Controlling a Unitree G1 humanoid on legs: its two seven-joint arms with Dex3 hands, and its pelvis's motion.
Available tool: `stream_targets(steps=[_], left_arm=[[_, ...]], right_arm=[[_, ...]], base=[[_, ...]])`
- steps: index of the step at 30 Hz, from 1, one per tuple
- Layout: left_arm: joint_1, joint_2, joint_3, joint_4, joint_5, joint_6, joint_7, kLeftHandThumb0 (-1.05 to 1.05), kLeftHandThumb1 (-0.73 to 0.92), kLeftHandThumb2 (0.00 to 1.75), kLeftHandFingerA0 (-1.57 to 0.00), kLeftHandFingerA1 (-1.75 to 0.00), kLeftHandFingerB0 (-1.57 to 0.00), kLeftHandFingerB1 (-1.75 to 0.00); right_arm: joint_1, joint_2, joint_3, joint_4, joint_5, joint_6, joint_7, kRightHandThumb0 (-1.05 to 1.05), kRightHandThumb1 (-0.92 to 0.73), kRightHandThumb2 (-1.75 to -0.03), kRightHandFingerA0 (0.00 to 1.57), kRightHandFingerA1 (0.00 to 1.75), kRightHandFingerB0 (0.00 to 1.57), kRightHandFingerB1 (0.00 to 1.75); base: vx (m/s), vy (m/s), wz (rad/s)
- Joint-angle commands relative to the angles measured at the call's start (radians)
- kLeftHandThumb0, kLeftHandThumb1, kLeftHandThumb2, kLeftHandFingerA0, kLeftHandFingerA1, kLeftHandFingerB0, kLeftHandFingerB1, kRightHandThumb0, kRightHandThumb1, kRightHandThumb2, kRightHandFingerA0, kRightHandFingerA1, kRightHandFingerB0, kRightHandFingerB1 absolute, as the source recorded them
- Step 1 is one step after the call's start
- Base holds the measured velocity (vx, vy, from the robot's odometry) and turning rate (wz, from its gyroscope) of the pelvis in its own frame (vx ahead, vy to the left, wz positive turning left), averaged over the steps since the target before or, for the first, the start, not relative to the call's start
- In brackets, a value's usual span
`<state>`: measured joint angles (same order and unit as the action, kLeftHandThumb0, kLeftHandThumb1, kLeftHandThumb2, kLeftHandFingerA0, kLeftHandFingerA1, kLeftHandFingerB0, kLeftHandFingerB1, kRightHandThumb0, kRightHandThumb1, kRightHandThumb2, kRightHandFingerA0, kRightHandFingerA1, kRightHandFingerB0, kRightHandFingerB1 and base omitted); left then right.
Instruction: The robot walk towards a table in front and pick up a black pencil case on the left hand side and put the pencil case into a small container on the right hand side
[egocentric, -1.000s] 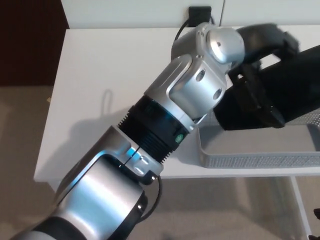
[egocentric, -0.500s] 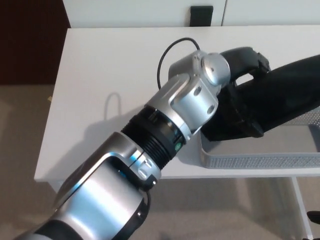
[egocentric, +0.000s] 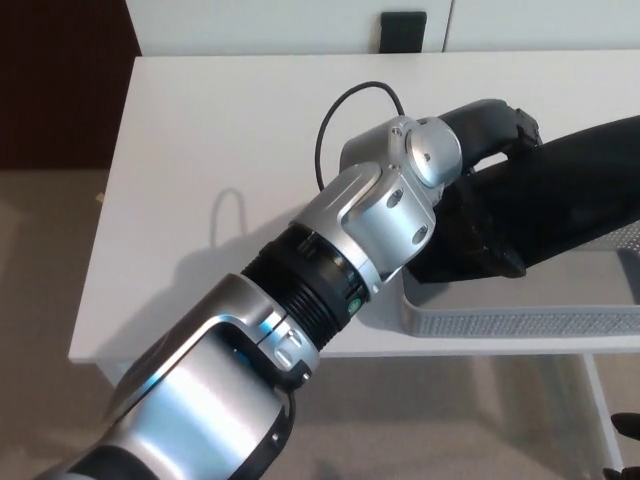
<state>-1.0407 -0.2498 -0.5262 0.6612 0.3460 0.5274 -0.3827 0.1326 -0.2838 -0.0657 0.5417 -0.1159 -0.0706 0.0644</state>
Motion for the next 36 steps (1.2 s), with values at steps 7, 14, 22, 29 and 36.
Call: stream_targets(steps=[7,14,22,29,36], left_arm=[[0.002,-0.035,0.007,0.009,-0.031,-0.011,-0.023,-0.78,0.41,0.87,-0.01,-0.17,0.0,-0.08],[0.016,-0.003,-0.011,-0.006,-0.031,-0.043,-0.065,-1.01,0.63,0.59,0.0,0.0,0.0,0.0],[0.022,0.021,-0.027,-0.027,-0.014,-0.053,-0.084,-1.05,0.61,0.7,0.0,-0.04,0.0,-0.01],[0.018,0.043,-0.019,-0.04,-0.016,-0.059,-0.103,-1.03,0.62,0.68,0.0,-0.04,0.0,-0.01],[0.039,0.195,0.015,-0.322,-0.02,-0.034,-0.187,-0.99,0.62,0.62,0.0,0.0,0.0,0.0]], right_arm=[[-0.032,-0.03,0.01,0.011,-0.026,-0.014,-0.01,-0.39,-0.59,-0.58,0.57,0.39,0.51,0.38],[-0.045,-0.026,0.004,-0.001,-0.018,-0.001,-0.015,-0.37,-0.57,-0.57,0.59,0.4,0.51,0.38],[-0.059,-0.031,0.006,-0.007,-0.023,0.009,-0.012,-0.36,-0.57,-0.57,0.58,0.39,0.51,0.38],[-0.069,-0.031,0.003,0.0,-0.014,-0.008,-0.002,-0.36,-0.57,-0.57,0.59,0.4,0.51,0.38],[-0.064,-0.02,0.014,0.01,-0.026,-0.018,-0.018,-0.39,-0.57,-0.57,0.6,0.4,0.51,0.38]], base=[[0.0,0.0,0.0],[0.0,0.0,0.0],[0.0,0.0,0.0],[0.0,0.0,0.0],[0.0,0.0,0.0]])
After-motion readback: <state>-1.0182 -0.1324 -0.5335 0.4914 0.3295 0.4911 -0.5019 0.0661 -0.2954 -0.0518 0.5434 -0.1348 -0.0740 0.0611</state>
